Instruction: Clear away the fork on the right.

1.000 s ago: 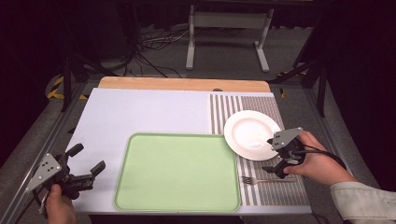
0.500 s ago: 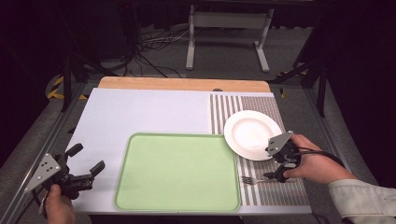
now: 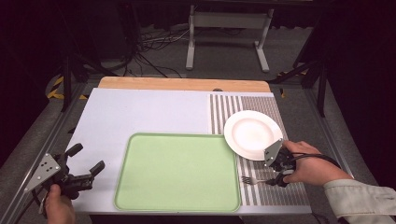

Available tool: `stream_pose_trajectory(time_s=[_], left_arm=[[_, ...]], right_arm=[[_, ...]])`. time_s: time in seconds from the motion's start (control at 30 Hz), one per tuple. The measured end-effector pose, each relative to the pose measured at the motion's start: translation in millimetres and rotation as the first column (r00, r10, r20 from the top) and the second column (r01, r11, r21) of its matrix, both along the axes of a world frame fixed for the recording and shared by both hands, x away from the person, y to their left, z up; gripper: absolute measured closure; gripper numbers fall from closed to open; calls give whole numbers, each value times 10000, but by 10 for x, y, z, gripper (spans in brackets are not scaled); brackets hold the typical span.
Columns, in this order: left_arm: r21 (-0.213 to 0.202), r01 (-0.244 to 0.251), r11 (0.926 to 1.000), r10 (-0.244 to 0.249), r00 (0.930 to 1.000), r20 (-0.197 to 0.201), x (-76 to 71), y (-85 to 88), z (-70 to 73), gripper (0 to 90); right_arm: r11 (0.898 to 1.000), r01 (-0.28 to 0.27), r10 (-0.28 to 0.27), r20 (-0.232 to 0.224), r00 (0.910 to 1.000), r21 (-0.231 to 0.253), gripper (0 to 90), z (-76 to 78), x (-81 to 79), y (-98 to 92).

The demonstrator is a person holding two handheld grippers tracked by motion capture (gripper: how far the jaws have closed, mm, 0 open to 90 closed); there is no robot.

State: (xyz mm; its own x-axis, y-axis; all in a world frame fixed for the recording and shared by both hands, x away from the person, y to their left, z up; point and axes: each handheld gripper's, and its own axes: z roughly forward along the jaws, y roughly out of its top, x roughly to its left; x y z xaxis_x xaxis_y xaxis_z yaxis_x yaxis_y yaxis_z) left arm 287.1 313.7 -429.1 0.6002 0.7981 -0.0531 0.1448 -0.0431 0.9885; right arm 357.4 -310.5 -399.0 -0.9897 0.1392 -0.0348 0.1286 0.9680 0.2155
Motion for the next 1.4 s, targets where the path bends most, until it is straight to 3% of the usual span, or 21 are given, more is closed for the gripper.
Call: stream_pose_trajectory(time_s=[0.3,0.37,0.67,0.8,0.87,0.93,1.13,1.4], left_arm=[[0,18,10000,-18,10000,15,-2,-5,5,3],[-9,20,10000,-20,10000,5,-3,-1,8,3],[-3,32,10000,-32,10000,10,-1,-10,5,3],[-33,13,10000,-13,10000,18,-2,-5,7,3],[-27,22,10000,-22,10000,16,-3,-6,6,3],[-24,32,10000,-32,10000,26,-5,-6,9,3],[-49,0,10000,0,10000,49,-5,7,11,3],[-122,-21,9999,21,10000,75,-6,1,15,3]], right_arm=[[9894,-693,646,-403,9971,-1280,544,-73,-26,75],[9856,-928,879,-402,9953,-1411,577,-88,-20,90],[9749,-1049,953,-580,9938,-1964,742,-139,-53,149],[9653,-1143,1046,-534,9931,-2350,843,-149,-64,187],[9583,-1225,1130,-515,9923,-2582,848,-153,-69,212],[9541,-1353,1241,-586,9905,-2671,850,-158,-64,229],[9552,-1292,1169,-618,9912,-2663,853,-153,-61,222],[9650,-1116,1027,-494,9935,-2374,854,-126,-74,198]])
